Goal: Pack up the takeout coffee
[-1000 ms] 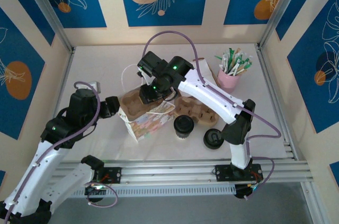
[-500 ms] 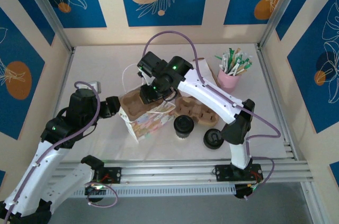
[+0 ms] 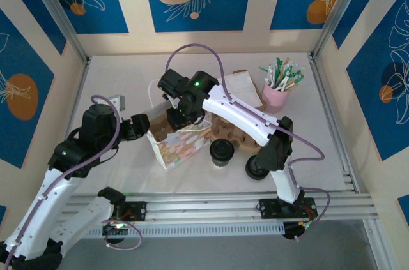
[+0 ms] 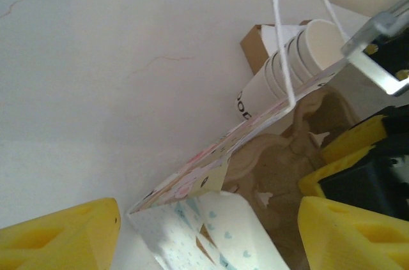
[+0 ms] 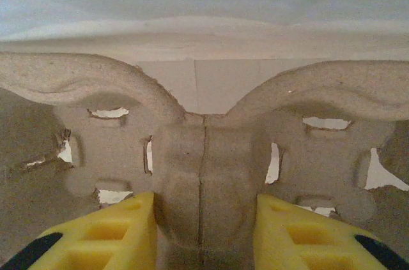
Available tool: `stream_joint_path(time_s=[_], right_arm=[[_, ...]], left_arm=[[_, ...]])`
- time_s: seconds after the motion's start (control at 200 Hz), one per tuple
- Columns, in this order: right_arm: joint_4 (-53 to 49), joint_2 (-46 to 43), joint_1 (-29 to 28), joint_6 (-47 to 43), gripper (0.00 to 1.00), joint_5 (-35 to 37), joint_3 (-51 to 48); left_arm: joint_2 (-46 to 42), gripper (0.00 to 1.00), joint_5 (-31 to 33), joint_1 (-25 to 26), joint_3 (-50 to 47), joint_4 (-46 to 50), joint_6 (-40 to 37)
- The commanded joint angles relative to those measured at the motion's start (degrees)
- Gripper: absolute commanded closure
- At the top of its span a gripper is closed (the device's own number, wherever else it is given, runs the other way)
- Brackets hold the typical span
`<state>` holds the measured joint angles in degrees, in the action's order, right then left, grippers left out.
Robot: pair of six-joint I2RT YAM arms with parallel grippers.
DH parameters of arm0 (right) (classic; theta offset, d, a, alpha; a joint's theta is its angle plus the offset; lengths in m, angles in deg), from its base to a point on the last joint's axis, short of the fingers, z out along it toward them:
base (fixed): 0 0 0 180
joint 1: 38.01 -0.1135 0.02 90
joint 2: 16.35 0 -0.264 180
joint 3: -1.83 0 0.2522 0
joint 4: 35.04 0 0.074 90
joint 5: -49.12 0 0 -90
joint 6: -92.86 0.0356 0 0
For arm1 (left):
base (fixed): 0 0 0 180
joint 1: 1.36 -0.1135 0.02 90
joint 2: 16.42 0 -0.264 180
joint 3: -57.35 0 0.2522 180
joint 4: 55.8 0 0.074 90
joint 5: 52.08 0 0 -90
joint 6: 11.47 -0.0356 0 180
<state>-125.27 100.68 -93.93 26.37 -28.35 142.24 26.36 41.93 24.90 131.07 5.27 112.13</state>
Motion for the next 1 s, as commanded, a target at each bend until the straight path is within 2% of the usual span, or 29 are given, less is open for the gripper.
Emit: stream_joint_path(time_s=[0.0,0.3,0.595,0.755,0.875,0.995], right_arm=[[-2.8,0.9,-0.5,-0.7,0.62,1.1,1.3],[-1.7,-0.1,-1.4,-0.8,0.62,2.3,1.2],[-0.6,-2.5,-1.7,-0.1,0.61,3.0,1.2],[-1.5,-2.0,-2.0,1.9,0.61,5.0,1.3],[-2.5,-1.5,-2.5,3.5,0.61,6.7,1.9],[-4.5,-0.2,-2.9,4.4,0.61,8.4,3.7]], left_arm=[[-1.0,0.26,-2.3,-0.4,2.2,-2.0,1.0],[1.2,0.24,-3.2,-0.4,2.9,-1.1,-2.2],[5.6,0.19,-9.8,-0.4,5.1,1.8,-9.9],[7.8,0.2,-7.5,-0.4,6.2,4.5,-11.4],[6.7,0.2,-4.3,-0.4,6.0,4.2,-10.6],[5.5,0.21,-3.9,-0.4,5.2,3.4,-10.2]])
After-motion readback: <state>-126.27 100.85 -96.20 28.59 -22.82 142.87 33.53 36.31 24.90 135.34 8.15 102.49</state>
